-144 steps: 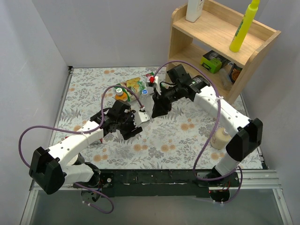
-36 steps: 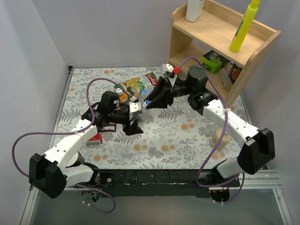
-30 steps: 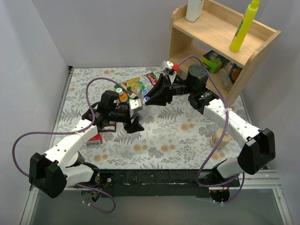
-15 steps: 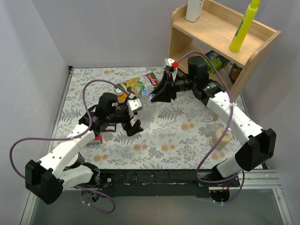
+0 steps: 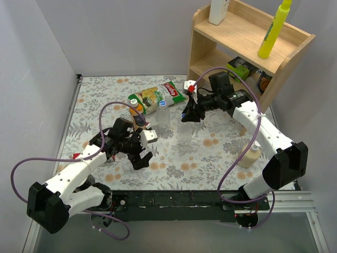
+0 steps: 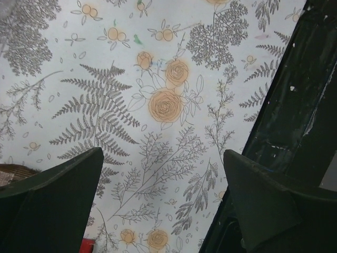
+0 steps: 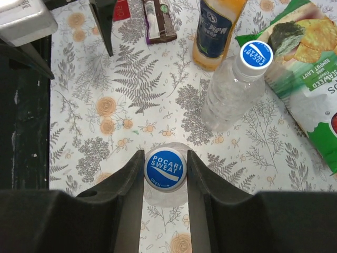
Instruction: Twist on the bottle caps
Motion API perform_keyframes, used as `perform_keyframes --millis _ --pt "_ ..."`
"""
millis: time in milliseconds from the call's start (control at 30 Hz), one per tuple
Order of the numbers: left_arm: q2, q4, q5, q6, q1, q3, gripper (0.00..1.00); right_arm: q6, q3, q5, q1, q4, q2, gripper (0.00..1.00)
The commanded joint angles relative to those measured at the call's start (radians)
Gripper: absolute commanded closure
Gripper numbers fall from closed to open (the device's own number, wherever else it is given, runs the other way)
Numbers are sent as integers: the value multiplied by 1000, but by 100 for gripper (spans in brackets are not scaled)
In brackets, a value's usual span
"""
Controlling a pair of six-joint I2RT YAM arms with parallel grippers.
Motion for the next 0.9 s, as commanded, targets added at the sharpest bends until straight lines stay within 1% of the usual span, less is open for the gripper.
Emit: perform_keyframes --millis 0,100,267,333,433,467,667,867 --pt "-38 -27 2 6 -3 -25 2 -42 -14 44 -6 26 4 99" --pt "-43 -30 -2 11 -3 -33 2 -33 -38 36 -10 49 2 94" --pt "-47 -32 -2 12 -3 -42 2 30 -114 40 -23 114 -13 87" --pt "-49 -32 -2 12 -1 -42 2 29 -121 35 -25 115 -16 85" --pt "-46 -38 9 17 -1 -45 2 29 -126 38 -26 118 -22 80" --pt "-46 -40 10 21 0 -45 2 30 -128 38 -28 117 -24 76" --pt "-36 -32 18 24 0 -45 2 16 -143 39 -31 106 -50 66" --pt "-27 -20 24 26 2 -47 2 4 -154 50 -34 85 -82 63"
